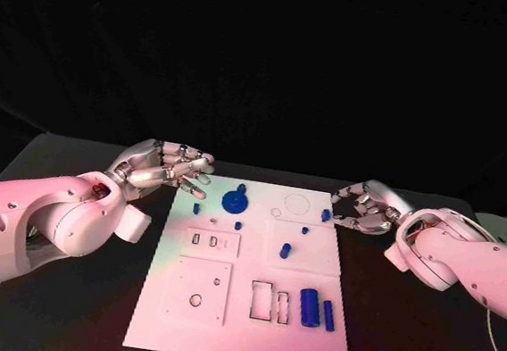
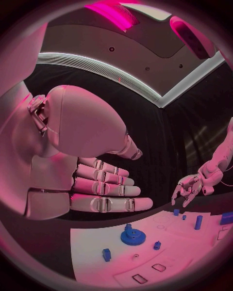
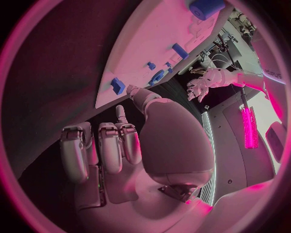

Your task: Assemble the parts on the task board

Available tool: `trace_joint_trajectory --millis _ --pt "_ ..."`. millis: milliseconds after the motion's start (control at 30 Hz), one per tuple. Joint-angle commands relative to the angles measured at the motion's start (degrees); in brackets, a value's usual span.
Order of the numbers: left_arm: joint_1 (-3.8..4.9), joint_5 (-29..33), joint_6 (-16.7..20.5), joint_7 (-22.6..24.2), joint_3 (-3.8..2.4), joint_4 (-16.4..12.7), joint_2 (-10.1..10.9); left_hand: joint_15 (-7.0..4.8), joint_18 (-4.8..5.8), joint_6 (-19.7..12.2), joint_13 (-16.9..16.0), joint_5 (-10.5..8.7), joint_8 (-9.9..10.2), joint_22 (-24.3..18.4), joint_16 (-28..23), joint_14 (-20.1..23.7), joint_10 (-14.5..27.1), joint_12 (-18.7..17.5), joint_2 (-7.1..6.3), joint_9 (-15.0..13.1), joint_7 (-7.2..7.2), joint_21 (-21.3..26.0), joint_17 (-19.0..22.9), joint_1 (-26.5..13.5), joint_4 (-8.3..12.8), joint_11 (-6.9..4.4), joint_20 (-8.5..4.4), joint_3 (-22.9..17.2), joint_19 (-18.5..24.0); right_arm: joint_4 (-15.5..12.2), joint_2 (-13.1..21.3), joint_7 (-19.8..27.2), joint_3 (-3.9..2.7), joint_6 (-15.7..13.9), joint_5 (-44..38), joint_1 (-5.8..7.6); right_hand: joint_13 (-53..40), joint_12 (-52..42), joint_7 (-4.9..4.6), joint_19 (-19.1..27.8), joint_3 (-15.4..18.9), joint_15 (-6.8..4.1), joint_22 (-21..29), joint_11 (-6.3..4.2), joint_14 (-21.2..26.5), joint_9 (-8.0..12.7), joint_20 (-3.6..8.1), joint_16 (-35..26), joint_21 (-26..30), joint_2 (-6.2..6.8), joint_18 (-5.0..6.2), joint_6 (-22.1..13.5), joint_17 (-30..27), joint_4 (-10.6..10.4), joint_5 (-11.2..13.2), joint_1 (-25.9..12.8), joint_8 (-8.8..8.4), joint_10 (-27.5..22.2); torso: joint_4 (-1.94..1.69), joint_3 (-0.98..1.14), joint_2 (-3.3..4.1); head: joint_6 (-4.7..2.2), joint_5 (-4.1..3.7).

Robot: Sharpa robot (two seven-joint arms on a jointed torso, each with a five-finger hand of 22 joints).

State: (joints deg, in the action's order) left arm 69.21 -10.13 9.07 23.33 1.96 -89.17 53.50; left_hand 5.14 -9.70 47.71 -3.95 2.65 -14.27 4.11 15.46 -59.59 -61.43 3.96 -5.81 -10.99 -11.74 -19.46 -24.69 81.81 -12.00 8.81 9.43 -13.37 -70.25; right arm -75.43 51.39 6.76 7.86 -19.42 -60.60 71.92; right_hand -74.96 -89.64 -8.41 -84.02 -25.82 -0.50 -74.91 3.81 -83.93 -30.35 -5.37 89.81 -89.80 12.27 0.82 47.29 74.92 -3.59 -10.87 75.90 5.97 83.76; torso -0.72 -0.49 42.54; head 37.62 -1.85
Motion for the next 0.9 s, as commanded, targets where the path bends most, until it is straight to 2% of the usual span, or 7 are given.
trace_joint_trajectory --millis 33,300,533,700,900 --pt "-0.02 -0.40 -0.86 0.28 -0.02 -0.15 -0.05 -0.07 -0.88 -0.35 0.05 0.22 0.23 0.00 0.26 -0.47 0.23 -0.22 0.06 -0.02 -0.08 -0.33 -0.08 0.62 0.20 -0.17 0.09 0.03 -0.36 0.22 -0.30 -2.19 0.00 -0.10 -4.08 -0.15 -15.04 -0.36 -0.29 -5.98 0.18 0.42 -15.09 0.20 -6.07 0.11 -0.45 0.19 -0.20 -0.02 -0.82 -0.04 15.08 0.17 -0.20 -0.54 -0.02 6.24 0.05 -0.01 -0.04 0.16 0.00" --pt "-0.03 -0.35 -0.33 0.48 -0.02 -0.21 -0.03 -0.10 -0.85 -0.37 0.06 0.22 0.27 0.01 0.34 -0.70 0.29 -0.24 0.06 -0.01 -0.15 -0.37 -0.21 0.47 0.10 -0.16 0.04 0.12 -0.65 0.88 -1.01 -2.87 0.00 0.07 -5.36 -0.55 -15.04 -0.36 -0.52 -5.98 0.34 0.59 -15.09 0.41 -6.07 0.17 -0.58 0.19 -0.20 -0.12 -0.82 -0.30 15.08 0.11 -0.02 -0.80 -0.16 6.24 0.05 0.03 -0.04 0.37 -0.01" --pt "-0.04 -0.18 -0.09 0.52 -0.02 -0.29 0.01 -0.05 -0.82 -0.34 0.06 0.22 0.27 -0.01 0.29 -0.66 0.30 -0.24 0.12 -0.02 -0.22 -0.32 -0.25 0.31 -0.02 -0.12 0.04 0.17 -0.68 1.68 -1.87 -3.24 0.00 -0.37 -5.11 -0.80 -15.04 -0.36 -0.68 -5.98 0.40 0.74 -15.09 0.58 -6.07 0.20 -0.70 0.19 -0.20 -0.37 -0.82 -0.44 15.08 -0.05 0.14 -1.03 -0.24 6.24 -0.06 -0.06 -0.09 0.44 -0.08" --pt "-0.04 -0.12 -0.06 0.41 -0.02 -0.39 0.04 -0.04 -0.80 -0.33 0.06 0.23 0.28 -0.03 0.27 -0.63 0.31 -0.23 0.16 -0.02 -0.25 -0.30 -0.27 0.28 -0.05 -0.11 0.05 0.17 -0.67 2.19 -2.60 -3.44 0.00 -0.35 -4.68 -0.93 -15.04 -0.36 -0.76 -5.98 0.37 0.81 -15.09 0.65 -6.07 0.20 -0.76 0.19 -0.20 -0.58 -0.82 -0.43 15.08 -0.14 0.14 -1.12 -0.23 6.24 -0.01 -0.04 -0.03 0.43 -0.04" --pt "-0.04 0.00 -0.04 0.31 -0.02 -0.54 0.08 -0.01 -0.78 -0.31 0.06 0.22 0.28 -0.05 0.23 -0.58 0.33 -0.24 0.27 -0.02 -0.30 -0.23 -0.30 0.20 -0.14 -0.06 0.07 0.17 -0.66 2.95 -3.65 -3.77 0.00 -0.42 -4.39 -1.21 -15.04 -0.36 -0.87 -5.98 0.30 0.94 -15.09 0.78 -6.07 0.17 -0.89 0.19 -0.20 -1.05 -0.82 -0.23 15.08 -0.38 0.23 -1.34 -0.13 6.24 -0.02 -0.04 -0.04 0.77 0.07"
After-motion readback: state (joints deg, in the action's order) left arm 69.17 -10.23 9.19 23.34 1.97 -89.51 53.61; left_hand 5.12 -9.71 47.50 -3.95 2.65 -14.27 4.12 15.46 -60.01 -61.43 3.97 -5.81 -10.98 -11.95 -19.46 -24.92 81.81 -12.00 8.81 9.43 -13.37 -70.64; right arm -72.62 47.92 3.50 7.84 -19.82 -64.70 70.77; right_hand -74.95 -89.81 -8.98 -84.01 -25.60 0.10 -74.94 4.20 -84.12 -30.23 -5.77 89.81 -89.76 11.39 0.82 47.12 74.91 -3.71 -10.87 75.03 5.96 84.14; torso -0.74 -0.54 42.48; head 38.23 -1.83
